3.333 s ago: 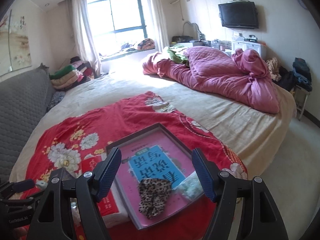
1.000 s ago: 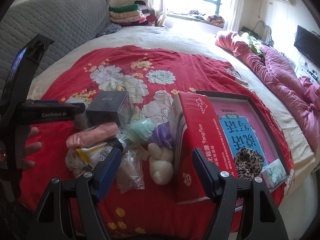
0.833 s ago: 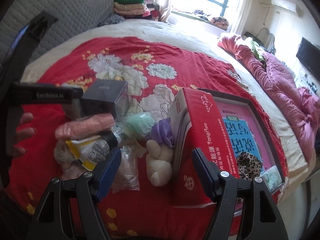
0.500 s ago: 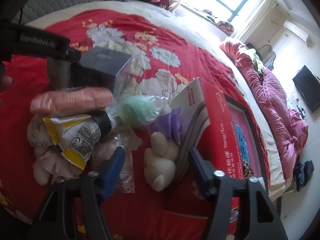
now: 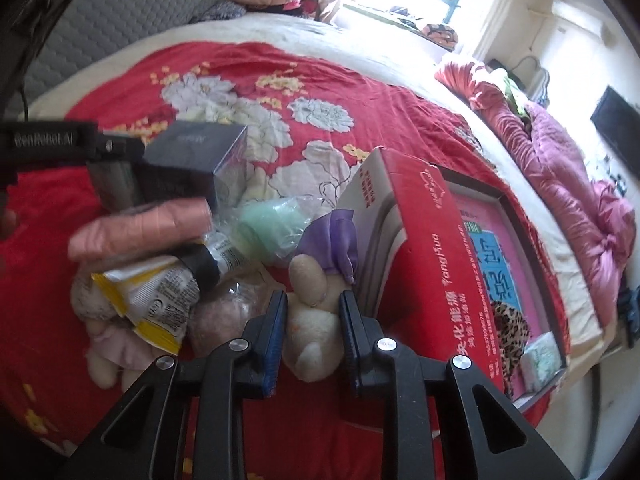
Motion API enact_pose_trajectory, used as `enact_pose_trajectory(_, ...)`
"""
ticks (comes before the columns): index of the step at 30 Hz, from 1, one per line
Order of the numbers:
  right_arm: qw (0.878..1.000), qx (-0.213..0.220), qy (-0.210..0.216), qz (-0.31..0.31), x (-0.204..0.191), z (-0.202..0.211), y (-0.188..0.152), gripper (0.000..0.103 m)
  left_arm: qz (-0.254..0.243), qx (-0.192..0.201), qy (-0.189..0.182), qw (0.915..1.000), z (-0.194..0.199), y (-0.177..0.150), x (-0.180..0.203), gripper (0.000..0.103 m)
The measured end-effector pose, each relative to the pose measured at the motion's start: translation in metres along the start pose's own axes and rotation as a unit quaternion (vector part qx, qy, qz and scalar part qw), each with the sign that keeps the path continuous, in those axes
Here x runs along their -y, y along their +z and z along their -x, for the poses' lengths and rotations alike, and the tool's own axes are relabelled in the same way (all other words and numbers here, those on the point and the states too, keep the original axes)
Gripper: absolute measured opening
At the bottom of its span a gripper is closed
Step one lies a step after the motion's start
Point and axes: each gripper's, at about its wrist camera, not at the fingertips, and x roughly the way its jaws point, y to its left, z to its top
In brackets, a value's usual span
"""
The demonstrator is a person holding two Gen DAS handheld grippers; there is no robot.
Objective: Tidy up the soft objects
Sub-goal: 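Carry the tissue pack and plush bunny with both grippers toward the pink tray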
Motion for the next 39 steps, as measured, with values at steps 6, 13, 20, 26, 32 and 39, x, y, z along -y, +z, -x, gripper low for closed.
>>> enact_pose_trajectory(6, 0.997, 0.015, 0.055, -0.051, 0.011, 0.017, 0.000, 0.027, 0.005, -0.001, 0.013, 0.9999, 0.013, -0.005, -0.002, 0.053)
enact_pose_trajectory(13, 0.989, 0.014, 0.104, -0.104, 0.023, 0.028, -0.003, 0.027, -0.008, 0.003, 0.024, 0.9997, 0.033, -0.012, 0.008, 0.053)
enact_pose_trajectory(20, 0.987, 0.033, 0.106, -0.115, 0.032, 0.044, -0.002, 0.027, -0.023, 0.010, 0.030, 0.9992, 0.050, -0.020, 0.025, 0.053)
enact_pose_trajectory(26, 0.982, 0.045, 0.123, -0.133, 0.042, 0.056, -0.002, 0.027, -0.032, 0.018, 0.038, 0.9986, 0.068, -0.024, 0.037, 0.053)
enact_pose_trajectory(32, 0.977, 0.060, 0.141, -0.146, 0.051, 0.070, -0.002, 0.027, -0.042, 0.037, 0.042, 0.9976, 0.091, -0.026, 0.054, 0.053)
enact_pose_trajectory(39, 0.971, 0.082, 0.151, -0.164, 0.066, 0.088, -0.001, 0.027, -0.063, 0.040, 0.040, 0.9964, 0.107, -0.029, 0.079, 0.053)
